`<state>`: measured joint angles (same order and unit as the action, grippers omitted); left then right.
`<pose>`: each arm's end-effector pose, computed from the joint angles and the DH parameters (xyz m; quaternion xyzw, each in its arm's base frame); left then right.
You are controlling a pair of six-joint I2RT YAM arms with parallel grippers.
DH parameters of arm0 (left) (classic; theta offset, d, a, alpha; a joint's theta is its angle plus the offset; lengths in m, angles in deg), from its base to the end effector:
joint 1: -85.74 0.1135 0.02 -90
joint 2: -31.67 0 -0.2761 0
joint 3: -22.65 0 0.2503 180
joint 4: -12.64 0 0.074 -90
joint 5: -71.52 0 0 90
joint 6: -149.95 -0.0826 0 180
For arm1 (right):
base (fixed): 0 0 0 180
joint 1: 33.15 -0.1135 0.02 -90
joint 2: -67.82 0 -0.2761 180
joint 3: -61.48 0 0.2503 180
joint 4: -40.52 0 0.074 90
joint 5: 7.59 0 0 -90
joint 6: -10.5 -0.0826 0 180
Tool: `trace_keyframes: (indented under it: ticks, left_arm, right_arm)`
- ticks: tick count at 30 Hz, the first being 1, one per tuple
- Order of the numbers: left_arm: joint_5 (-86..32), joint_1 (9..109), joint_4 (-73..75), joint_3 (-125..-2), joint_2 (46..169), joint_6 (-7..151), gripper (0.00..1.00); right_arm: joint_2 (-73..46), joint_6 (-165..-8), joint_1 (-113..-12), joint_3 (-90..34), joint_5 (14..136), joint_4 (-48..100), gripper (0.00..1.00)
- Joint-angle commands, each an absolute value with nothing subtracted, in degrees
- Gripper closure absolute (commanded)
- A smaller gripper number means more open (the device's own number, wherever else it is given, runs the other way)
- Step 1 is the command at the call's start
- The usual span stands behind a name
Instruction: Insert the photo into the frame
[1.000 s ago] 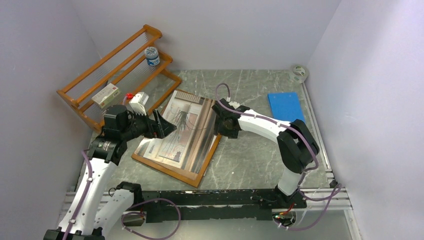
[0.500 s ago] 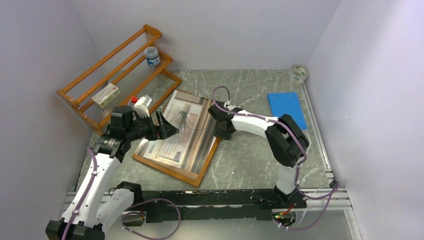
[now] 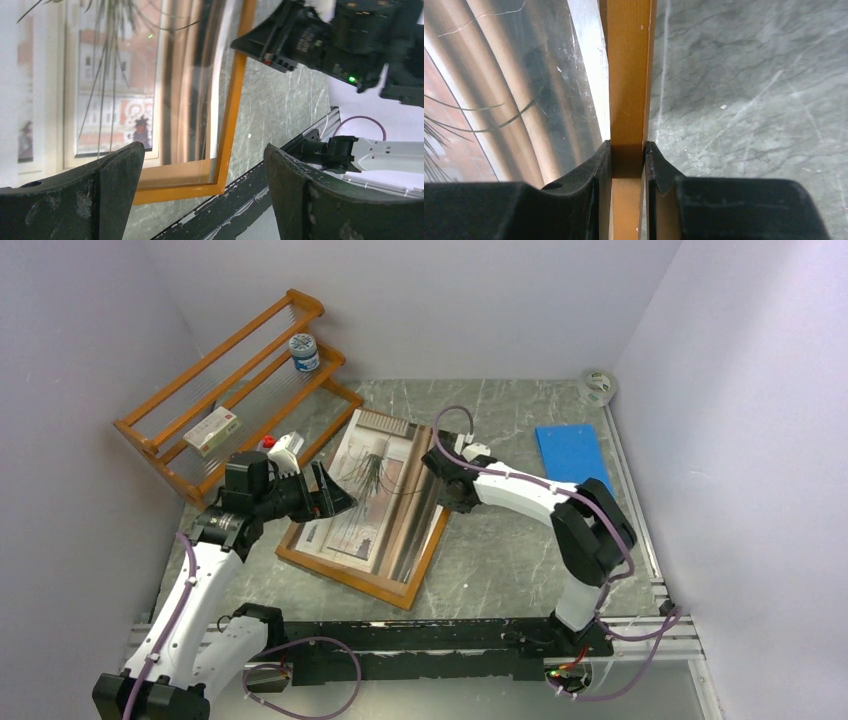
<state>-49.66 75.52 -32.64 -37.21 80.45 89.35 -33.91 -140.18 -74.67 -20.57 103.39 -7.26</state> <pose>0.1925 -0.0782 0.2880 -0.0178 0.8603 -0.3762 0.3435 0.2964 0.2230 0.1600 0.1956 0.9450 0.0374 0.2596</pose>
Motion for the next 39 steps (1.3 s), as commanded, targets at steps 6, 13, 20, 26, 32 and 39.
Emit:
trace_keyframes:
  ticks: [6,13,20,26,32,39]
  left_arm:
    - [-45.01,75.36,-32.93,-39.2,81.19,91.21,0.06]
    - [-45.35,75.36,-30.91,-37.13,81.86,92.67,0.06]
    - [-47.47,75.37,-27.16,-35.5,83.19,94.17,0.06]
    - [-54.46,74.2,-21.28,-34.47,87.52,94.94,0.06]
    - [-51.86,64.59,-15.8,-34.66,93.25,95.51,0.08]
    - [-46.28,53.28,-10.78,-36.22,101.05,93.13,0.06]
  right_arm:
    - [-22.81,-139.93,-74.54,-15.36,107.98,7.68,1.0]
    - [-19.84,-137.98,-74.27,-13.65,106.37,12.29,1.0]
    - [-20.77,-139.23,-73.0,-18.07,101.87,9.23,1.0]
    - [-23.44,-140.98,-71.97,-22.14,100.2,1.29,1.0]
    - [-25.07,-141.0,-70.86,-22.7,97.14,-0.3,1.0]
    - [-27.48,-139.08,-70.4,-23.24,94.38,-1.53,1.0]
